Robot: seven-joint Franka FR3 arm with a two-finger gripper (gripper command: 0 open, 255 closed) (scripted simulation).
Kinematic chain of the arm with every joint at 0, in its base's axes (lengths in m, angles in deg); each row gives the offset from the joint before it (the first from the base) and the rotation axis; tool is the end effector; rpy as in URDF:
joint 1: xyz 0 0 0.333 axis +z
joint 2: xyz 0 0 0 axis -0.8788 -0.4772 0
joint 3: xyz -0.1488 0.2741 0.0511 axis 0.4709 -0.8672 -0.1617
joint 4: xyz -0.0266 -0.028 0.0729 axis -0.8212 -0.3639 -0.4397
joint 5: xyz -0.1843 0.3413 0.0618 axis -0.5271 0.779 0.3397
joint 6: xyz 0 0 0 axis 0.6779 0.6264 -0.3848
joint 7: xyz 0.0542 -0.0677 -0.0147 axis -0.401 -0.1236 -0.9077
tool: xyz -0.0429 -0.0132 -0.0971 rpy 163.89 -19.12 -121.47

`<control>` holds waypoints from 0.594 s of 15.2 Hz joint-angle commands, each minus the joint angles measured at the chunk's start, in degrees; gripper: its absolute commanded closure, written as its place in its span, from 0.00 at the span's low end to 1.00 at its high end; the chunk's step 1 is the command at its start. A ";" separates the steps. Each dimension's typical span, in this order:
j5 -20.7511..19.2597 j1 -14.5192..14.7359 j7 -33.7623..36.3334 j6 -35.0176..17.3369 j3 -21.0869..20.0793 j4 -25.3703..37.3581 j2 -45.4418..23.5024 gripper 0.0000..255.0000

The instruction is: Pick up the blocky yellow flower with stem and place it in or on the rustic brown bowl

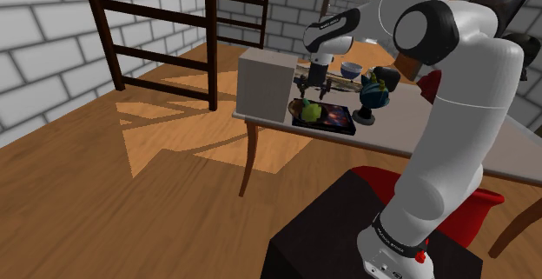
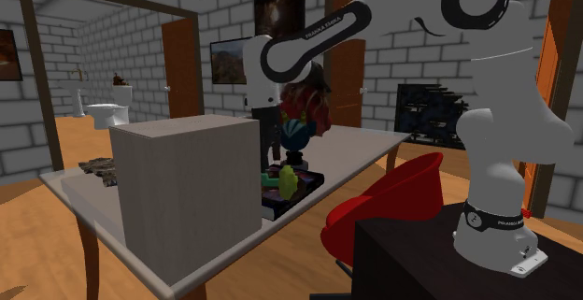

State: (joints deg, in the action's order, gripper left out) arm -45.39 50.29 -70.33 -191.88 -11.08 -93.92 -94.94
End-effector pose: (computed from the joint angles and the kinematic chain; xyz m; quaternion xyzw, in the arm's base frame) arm 0.5485 -0.2569 0.3866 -0.9552 0.2901 0.0512 0.0294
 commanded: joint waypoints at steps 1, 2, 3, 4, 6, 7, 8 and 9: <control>-0.36 -0.11 0.16 3.21 0.18 2.40 0.80 0.00; -0.48 -0.15 0.24 4.66 0.24 3.62 1.04 0.00; -0.48 -0.15 0.24 4.66 0.24 3.62 1.04 0.00; -0.48 -0.14 0.25 4.65 0.24 3.61 1.05 0.00; -0.48 -0.15 0.24 4.66 0.24 3.62 1.04 0.00; -0.48 -0.15 0.24 4.66 0.24 3.62 1.04 0.00; -0.48 -0.15 0.24 4.66 0.24 3.62 1.04 0.00; -0.48 -0.15 0.24 4.66 0.24 3.62 1.04 0.00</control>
State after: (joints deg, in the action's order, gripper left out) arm -45.86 50.15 -70.08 -187.24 -10.84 -90.32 -93.89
